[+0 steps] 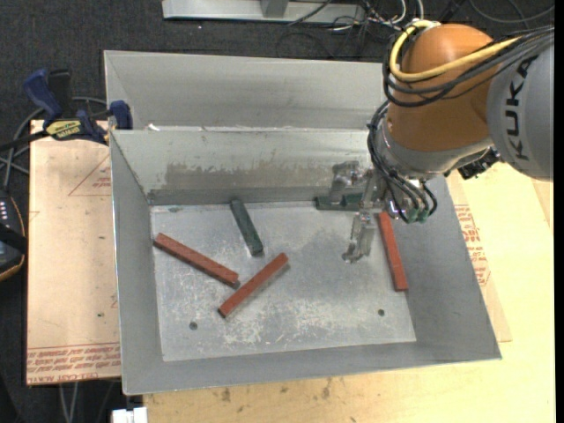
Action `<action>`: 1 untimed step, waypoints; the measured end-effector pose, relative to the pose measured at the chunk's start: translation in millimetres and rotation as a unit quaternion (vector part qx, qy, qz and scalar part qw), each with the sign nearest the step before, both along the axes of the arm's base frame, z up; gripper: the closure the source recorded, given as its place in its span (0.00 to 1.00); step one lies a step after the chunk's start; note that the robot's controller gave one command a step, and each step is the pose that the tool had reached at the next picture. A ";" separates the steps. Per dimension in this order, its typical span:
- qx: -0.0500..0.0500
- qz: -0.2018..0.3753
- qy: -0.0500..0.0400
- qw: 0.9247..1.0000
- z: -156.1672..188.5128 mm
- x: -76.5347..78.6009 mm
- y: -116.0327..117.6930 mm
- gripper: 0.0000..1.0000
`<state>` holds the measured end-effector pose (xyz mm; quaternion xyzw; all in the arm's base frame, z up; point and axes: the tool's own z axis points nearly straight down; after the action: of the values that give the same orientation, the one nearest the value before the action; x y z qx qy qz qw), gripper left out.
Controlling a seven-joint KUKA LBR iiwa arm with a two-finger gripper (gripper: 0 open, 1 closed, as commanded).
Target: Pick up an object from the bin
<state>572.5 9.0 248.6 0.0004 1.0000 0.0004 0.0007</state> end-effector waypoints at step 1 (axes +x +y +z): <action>0.001 0.047 0.004 0.999 -88.6 -6.0 64.8 0.00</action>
Offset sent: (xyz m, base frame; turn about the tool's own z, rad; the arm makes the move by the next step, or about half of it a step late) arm -0.0041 0.0603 -0.0834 -0.0858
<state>566.5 73.8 160.0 -0.0465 0.9989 0.0015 -0.0037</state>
